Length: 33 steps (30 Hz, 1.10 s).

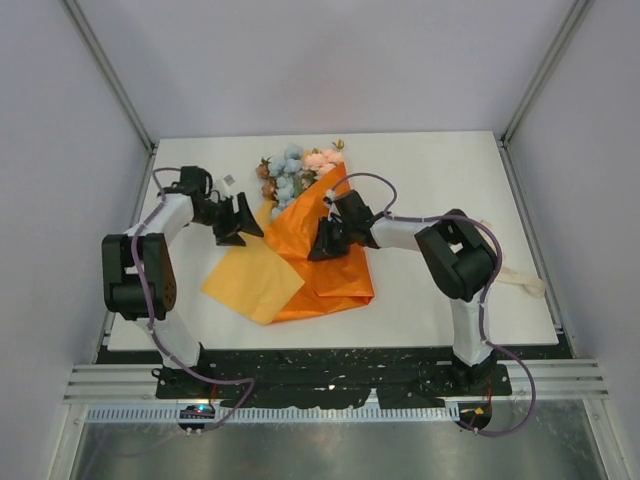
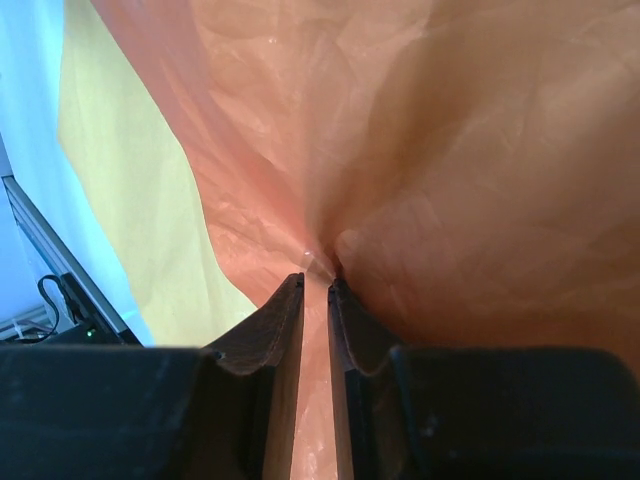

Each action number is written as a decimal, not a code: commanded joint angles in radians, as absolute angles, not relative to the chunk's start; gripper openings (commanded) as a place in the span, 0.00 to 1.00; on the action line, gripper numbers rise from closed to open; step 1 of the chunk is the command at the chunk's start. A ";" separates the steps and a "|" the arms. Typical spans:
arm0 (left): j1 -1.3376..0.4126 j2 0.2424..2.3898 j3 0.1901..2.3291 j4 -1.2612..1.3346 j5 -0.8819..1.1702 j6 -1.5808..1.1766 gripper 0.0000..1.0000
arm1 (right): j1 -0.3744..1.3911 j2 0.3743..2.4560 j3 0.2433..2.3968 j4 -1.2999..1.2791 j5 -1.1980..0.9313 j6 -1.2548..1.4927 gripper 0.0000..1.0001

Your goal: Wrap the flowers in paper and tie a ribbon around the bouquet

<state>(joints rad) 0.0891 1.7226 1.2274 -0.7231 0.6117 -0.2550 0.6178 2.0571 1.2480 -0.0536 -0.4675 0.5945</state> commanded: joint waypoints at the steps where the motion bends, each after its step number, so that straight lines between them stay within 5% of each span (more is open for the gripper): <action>1: -0.047 1.799 1.252 -0.542 0.687 -0.362 0.72 | 0.617 2.036 1.180 -0.081 -0.379 0.607 0.22; 17: -0.173 2.190 1.617 -0.367 0.762 -0.520 0.80 | 0.644 2.023 1.124 0.054 -0.419 0.713 0.25; 24: -0.205 2.356 1.853 -0.262 0.848 -0.592 0.52 | 0.637 2.091 1.213 0.055 -0.443 0.736 0.25; 29: -0.210 2.358 1.951 -0.287 0.821 -0.566 0.75 | 0.603 2.131 1.281 0.031 -0.459 0.704 0.26; 33: -0.128 2.243 1.807 -0.242 0.821 -0.571 0.80 | 0.571 2.171 1.321 -0.036 -0.501 0.634 0.25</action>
<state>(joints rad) -0.2096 2.3825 1.8866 -0.3099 0.7990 -0.5694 0.6025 2.1162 1.2724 0.0692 -0.5068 0.7273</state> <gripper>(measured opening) 0.786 0.257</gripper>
